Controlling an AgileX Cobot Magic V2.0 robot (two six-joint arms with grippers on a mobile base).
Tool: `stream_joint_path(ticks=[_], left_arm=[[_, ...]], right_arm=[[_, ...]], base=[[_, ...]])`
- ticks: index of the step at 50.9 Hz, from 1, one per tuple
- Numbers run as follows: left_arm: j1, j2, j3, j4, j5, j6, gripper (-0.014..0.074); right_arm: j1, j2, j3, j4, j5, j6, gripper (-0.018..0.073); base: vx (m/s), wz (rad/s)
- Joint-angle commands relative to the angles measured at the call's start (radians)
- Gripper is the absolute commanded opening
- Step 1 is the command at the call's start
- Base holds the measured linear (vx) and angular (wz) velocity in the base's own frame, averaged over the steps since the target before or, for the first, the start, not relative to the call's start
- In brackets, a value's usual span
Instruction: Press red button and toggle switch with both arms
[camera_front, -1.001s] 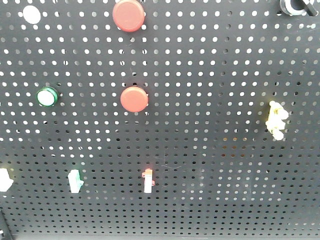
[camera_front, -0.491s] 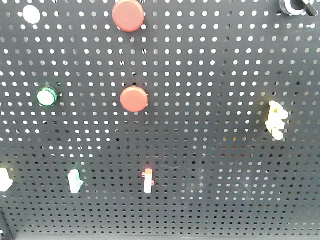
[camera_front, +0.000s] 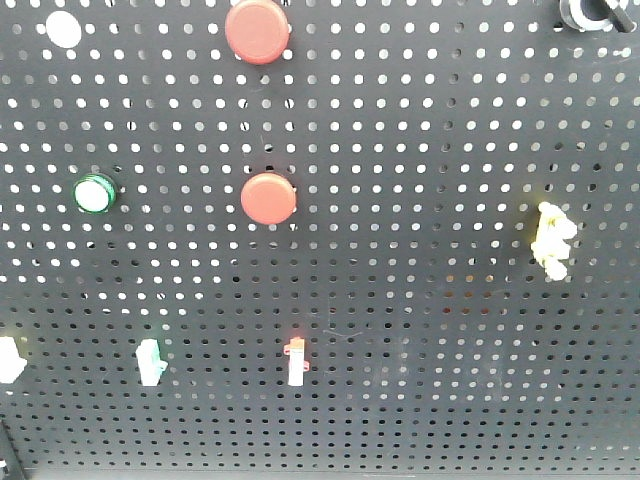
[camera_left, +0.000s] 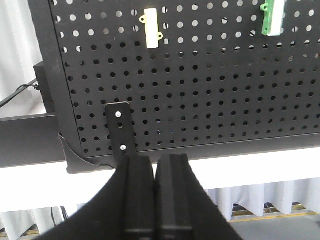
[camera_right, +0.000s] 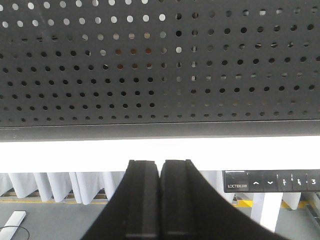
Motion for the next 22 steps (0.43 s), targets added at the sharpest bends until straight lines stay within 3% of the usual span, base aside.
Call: stream_joint_path(ticks=[1,22], left_arm=[[0.001,-0.016,0.034,0.0,-0.078,-0.008,0.0001],[0.001,-0.016,0.034,0.0,-0.078,-0.008,0.0001]], right_arm=[[-0.006,-0.012,0.012,0.001,-0.085,-0.011,-0.0003],[-0.006,-0.012,0.012,0.001,-0.085,-0.011,-0.0003]], base=[[0.0,0.0],[0.0,0.0]])
